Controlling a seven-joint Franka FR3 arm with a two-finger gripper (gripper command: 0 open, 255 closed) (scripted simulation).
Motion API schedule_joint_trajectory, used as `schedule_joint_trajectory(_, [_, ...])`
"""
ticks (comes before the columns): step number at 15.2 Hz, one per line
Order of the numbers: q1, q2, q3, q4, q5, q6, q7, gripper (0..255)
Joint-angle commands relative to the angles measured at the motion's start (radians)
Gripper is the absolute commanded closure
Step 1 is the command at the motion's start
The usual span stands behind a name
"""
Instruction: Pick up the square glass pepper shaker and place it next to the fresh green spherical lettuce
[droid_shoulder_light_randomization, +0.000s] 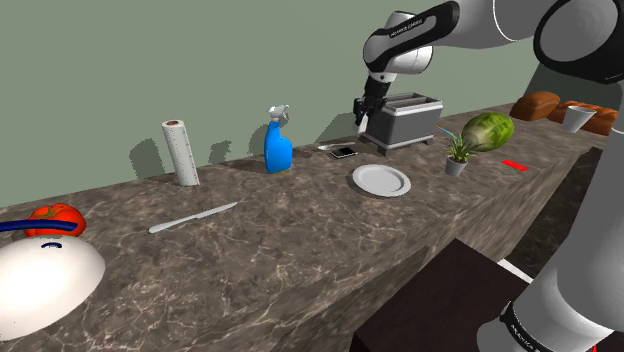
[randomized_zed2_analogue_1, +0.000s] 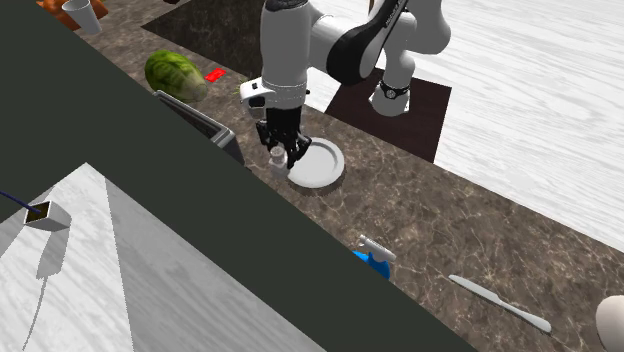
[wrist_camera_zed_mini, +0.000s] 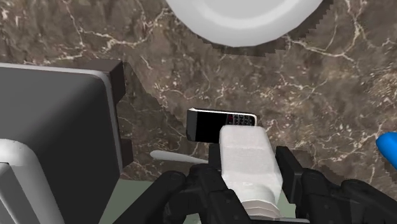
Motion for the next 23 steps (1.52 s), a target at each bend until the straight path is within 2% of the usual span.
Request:
schedule_joint_trajectory(1, [0.0, -0.007, -0.001, 0.019, -0.005, -0.026, 0.004, 255])
schedule_joint_trajectory(19, [-0.003, -0.029, -0.009, 0.225, -0.027, -0.252, 0.033, 255])
schedule_joint_trajectory(23, [-0.055, -0.053, -0.04, 0.194, -0.008, -0.253, -0.057, 255])
